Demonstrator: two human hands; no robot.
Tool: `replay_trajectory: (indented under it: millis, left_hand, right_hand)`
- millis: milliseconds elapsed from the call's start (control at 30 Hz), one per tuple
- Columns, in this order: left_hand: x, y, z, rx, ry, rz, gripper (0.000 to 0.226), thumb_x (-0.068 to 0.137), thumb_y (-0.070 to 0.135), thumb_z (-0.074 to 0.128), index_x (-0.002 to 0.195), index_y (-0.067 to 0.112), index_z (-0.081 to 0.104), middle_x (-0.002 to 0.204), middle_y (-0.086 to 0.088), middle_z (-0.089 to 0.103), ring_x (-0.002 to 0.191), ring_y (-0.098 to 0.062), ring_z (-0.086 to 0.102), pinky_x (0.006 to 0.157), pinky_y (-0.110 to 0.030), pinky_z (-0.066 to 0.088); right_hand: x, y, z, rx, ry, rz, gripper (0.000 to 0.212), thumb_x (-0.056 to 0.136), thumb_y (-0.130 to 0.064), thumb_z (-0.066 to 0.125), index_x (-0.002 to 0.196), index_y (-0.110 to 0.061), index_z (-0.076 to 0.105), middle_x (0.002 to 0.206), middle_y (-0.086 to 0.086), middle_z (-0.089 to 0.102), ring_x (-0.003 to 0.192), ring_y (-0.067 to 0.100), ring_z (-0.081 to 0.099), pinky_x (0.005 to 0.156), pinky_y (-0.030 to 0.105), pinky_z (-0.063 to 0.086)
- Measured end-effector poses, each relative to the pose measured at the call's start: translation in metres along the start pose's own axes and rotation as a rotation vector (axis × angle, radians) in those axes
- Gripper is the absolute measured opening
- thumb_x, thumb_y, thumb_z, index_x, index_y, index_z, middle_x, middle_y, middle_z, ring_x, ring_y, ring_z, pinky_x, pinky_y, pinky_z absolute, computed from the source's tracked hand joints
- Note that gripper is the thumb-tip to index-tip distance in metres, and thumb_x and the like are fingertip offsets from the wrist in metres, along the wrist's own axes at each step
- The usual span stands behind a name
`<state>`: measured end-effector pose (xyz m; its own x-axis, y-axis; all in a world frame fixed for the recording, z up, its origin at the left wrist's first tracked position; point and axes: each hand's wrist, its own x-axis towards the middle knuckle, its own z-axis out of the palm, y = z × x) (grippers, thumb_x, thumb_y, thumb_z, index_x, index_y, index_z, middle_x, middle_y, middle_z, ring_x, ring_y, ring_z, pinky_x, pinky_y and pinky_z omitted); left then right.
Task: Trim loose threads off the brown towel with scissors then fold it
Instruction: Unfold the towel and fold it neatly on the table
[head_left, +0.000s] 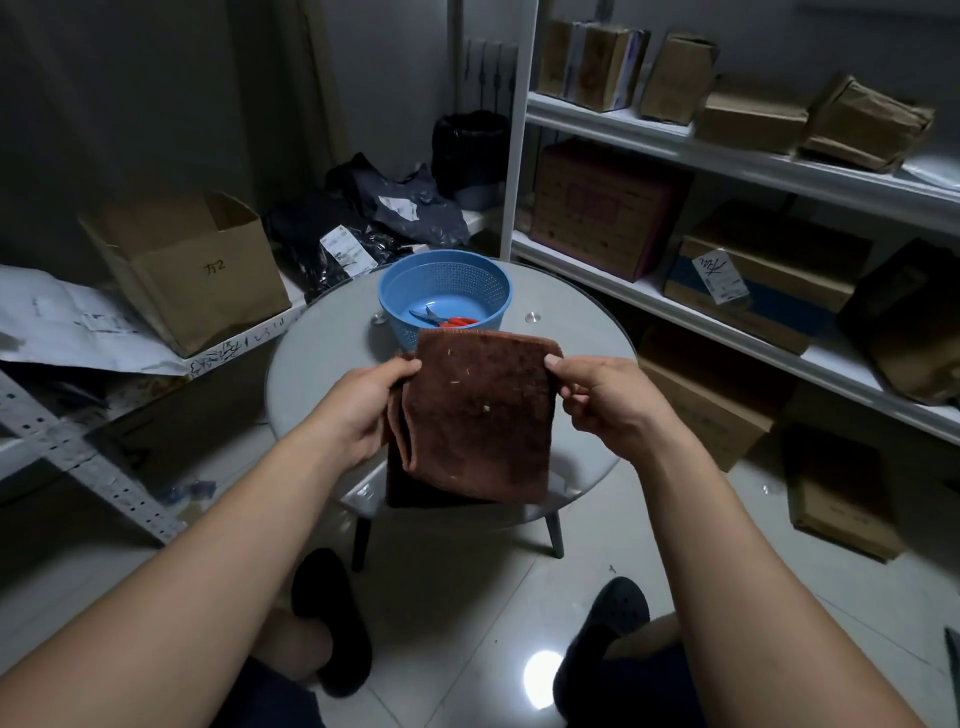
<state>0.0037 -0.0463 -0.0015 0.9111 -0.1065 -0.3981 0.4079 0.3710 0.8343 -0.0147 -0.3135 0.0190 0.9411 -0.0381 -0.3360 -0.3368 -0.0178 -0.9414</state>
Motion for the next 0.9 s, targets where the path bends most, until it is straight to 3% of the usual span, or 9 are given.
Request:
replay_trajectory:
  millis: [67,133,233,333,433,533,733,800,900]
  left_hand:
    - [0.010,-0.011,-0.006,0.046,0.046,-0.054,0.019,0.094,0.010,0.060,0.109,0.005,0.071,0.090,-0.011,0.078,0.076,-0.020,0.075,0.076,-0.034,0.062]
    - [0.015,-0.024,-0.011,0.200,0.145,-0.055,0.015,0.093,0.010,0.062,0.105,0.007,0.070,0.080,-0.008,0.076,0.064,-0.017,0.071,0.061,-0.027,0.060]
    - [0.021,-0.042,-0.031,0.670,0.285,0.100,0.026,0.083,0.016,0.067,0.109,0.016,0.070,0.090,-0.007,0.073,0.080,-0.023,0.068,0.078,-0.034,0.055]
    - [0.013,-0.054,-0.038,0.874,0.274,0.187,0.012,0.075,0.020,0.067,0.084,0.027,0.072,0.083,0.001,0.075,0.083,-0.019,0.070,0.084,-0.033,0.053]
    - [0.004,-0.063,-0.033,0.963,0.219,0.193,0.013,0.079,0.014,0.068,0.079,0.027,0.072,0.071,0.003,0.071,0.071,-0.013,0.065,0.070,-0.024,0.046]
    - [0.004,-0.064,-0.031,0.979,0.270,0.205,0.013,0.080,0.014,0.068,0.080,0.026,0.072,0.067,0.004,0.068,0.071,-0.014,0.064,0.069,-0.023,0.044]
    - [0.014,-0.059,-0.032,0.984,0.302,0.159,0.013,0.079,0.014,0.072,0.075,0.027,0.071,0.065,0.004,0.068,0.076,-0.023,0.071,0.084,-0.033,0.058]
    - [0.016,-0.056,-0.029,0.983,0.319,0.156,0.004,0.079,0.021,0.075,0.077,0.024,0.074,0.073,0.001,0.071,0.082,-0.023,0.072,0.083,-0.031,0.056]
    - [0.013,-0.053,-0.024,0.996,0.345,0.097,0.013,0.075,0.032,0.080,0.072,0.020,0.075,0.078,0.001,0.074,0.083,-0.021,0.069,0.075,-0.027,0.050]
  right_hand:
    - [0.008,0.010,0.006,-0.018,0.101,0.034,0.026,0.090,-0.021,0.074,0.067,-0.015,0.065,0.059,0.001,0.054,0.045,0.011,0.040,0.043,0.022,0.024]
    - [0.015,0.024,0.016,-0.060,0.180,0.069,0.008,0.092,-0.019,0.072,0.091,-0.011,0.070,0.073,0.008,0.068,0.047,0.015,0.047,0.041,0.020,0.030]
    - [0.018,0.052,0.028,-0.276,0.259,0.034,0.038,0.086,-0.017,0.076,0.121,-0.017,0.063,0.090,0.012,0.078,0.062,0.021,0.068,0.058,0.028,0.055]
    - [0.010,0.066,0.037,-0.535,0.209,-0.153,0.020,0.080,-0.020,0.079,0.099,-0.023,0.076,0.080,-0.008,0.075,0.073,0.002,0.068,0.077,0.022,0.053]
    - [-0.004,0.070,0.055,-0.708,-0.015,-0.248,0.012,0.078,-0.029,0.084,0.088,-0.025,0.079,0.075,-0.017,0.070,0.070,-0.009,0.061,0.071,0.013,0.046]
    - [-0.003,0.073,0.075,-0.826,-0.106,-0.300,0.016,0.080,-0.037,0.081,0.091,-0.025,0.081,0.081,-0.014,0.074,0.077,0.003,0.065,0.078,0.020,0.050]
    - [0.038,0.060,0.116,-0.888,0.038,-0.329,0.021,0.089,-0.020,0.062,0.100,-0.017,0.079,0.107,0.009,0.080,0.106,0.031,0.070,0.091,0.033,0.054]
    - [0.057,0.050,0.125,-0.976,0.038,-0.365,0.029,0.088,-0.017,0.058,0.109,-0.016,0.077,0.118,0.013,0.076,0.115,0.037,0.065,0.096,0.040,0.053]
    - [0.085,0.039,0.132,-1.102,-0.009,-0.345,0.040,0.092,-0.021,0.058,0.131,-0.020,0.068,0.135,0.012,0.068,0.128,0.037,0.056,0.105,0.042,0.048]
